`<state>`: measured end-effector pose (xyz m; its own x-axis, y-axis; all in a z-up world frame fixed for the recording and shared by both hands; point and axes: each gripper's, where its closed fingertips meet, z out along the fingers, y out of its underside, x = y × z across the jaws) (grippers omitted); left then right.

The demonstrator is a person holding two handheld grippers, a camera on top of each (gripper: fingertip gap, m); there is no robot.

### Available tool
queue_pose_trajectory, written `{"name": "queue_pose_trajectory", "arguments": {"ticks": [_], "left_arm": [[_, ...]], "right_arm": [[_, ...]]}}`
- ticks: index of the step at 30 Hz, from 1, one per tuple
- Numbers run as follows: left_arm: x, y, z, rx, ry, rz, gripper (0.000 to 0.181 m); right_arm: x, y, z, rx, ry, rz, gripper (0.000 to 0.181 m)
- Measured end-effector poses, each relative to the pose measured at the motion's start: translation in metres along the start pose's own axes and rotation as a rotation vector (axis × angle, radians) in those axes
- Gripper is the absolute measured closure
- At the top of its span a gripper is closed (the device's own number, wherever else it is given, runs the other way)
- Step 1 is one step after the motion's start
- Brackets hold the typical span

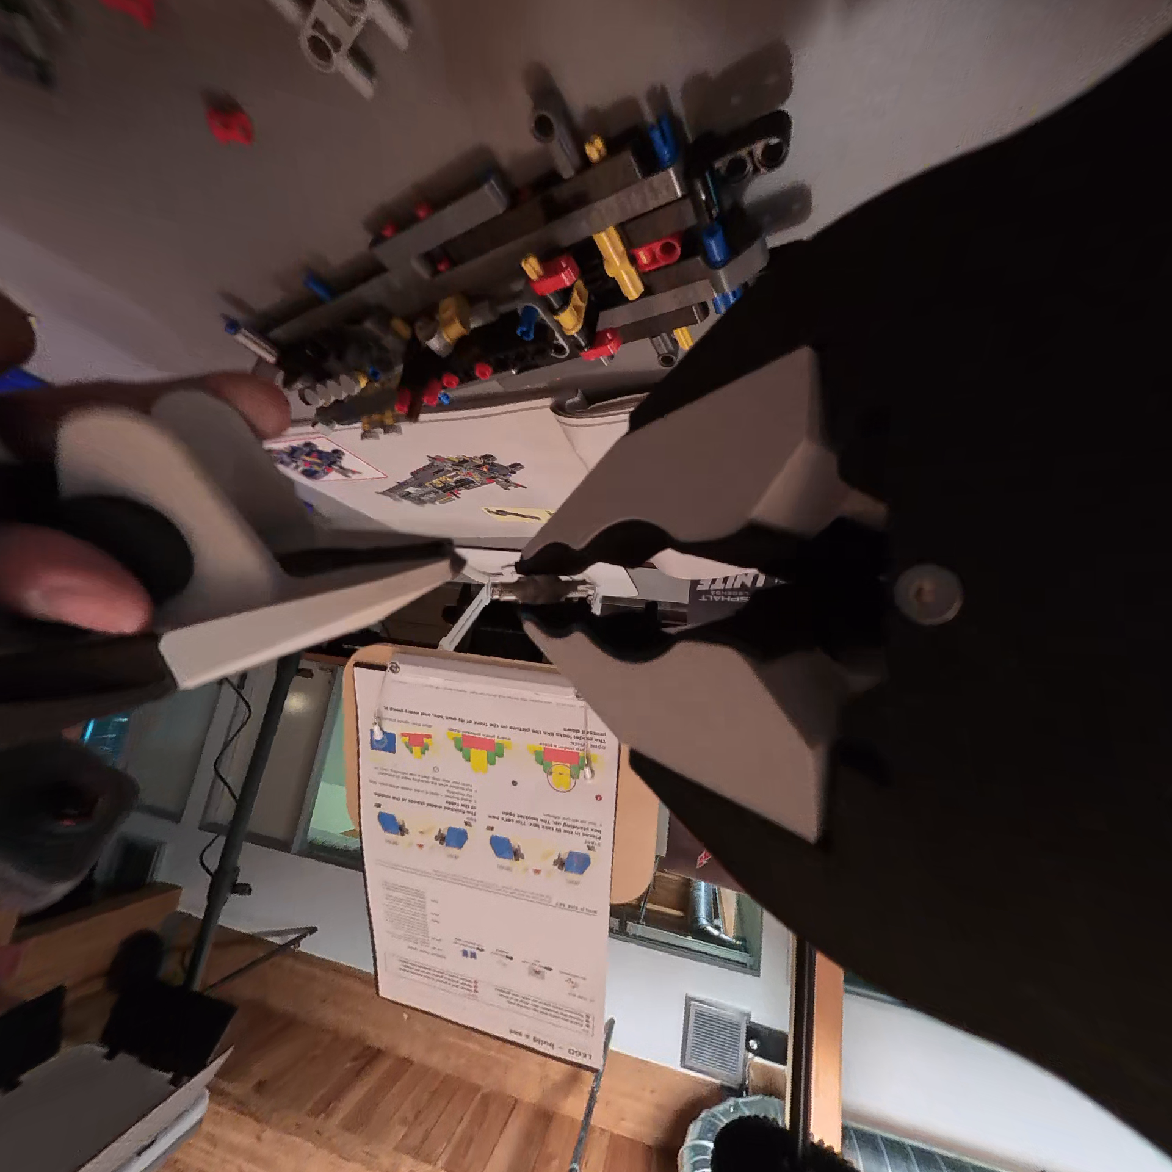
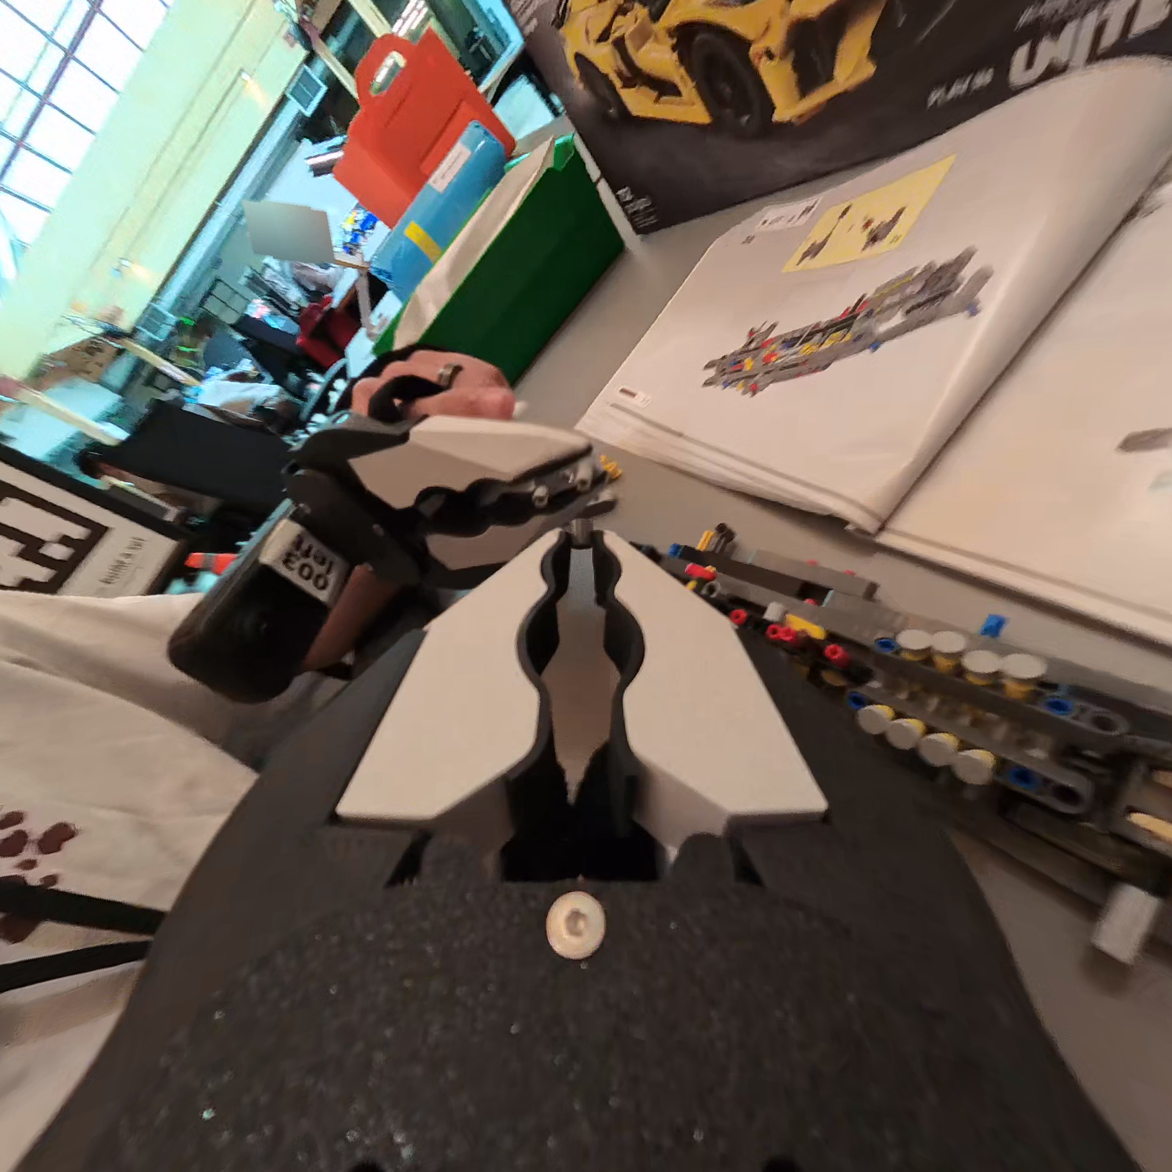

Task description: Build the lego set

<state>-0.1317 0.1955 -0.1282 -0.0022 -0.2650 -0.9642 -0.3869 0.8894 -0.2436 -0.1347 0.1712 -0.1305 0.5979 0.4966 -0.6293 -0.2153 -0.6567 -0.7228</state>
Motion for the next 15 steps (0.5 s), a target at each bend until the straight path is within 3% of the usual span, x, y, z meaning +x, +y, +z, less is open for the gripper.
{"name": "queue_pose_trajectory", "arguments": {"ticks": [8,15], "left_arm": [[0.012,-0.006,0.005,-0.012,0.035,0.048,0.174],[0.021,-0.005,0.010,-0.037,0.053,0.093,0.174]], "right_arm": [[0.010,-0.001,-0.005,-0.177,0.338,-0.583,0.176],[0.018,0.010,0.001,-0.301,0.427,-0.696,0.177]]}}
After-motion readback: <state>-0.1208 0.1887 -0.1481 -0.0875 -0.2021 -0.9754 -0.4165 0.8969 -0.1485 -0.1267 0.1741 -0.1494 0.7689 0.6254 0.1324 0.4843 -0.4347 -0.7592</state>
